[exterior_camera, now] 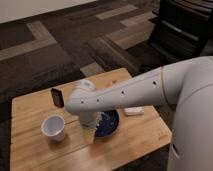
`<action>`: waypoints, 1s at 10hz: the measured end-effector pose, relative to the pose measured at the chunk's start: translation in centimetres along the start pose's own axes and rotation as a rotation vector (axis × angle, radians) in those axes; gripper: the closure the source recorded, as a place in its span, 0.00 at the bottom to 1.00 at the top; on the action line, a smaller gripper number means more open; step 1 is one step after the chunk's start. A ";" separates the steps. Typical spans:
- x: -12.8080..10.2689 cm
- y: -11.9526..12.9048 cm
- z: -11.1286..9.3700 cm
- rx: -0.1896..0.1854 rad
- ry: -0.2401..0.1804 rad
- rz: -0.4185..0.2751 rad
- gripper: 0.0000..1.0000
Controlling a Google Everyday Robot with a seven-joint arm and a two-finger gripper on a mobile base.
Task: Pick up the ceramic bowl
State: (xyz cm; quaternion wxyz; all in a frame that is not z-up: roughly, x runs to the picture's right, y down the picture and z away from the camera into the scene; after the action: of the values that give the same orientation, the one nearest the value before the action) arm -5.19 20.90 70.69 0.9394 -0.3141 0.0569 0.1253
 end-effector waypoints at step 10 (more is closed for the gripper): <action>0.0 -0.1 5.0 0.046 -0.026 -0.108 0.61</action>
State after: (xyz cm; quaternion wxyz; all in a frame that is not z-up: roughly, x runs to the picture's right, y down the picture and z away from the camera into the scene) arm -5.06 23.85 74.77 0.9523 -0.2936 0.0308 0.0772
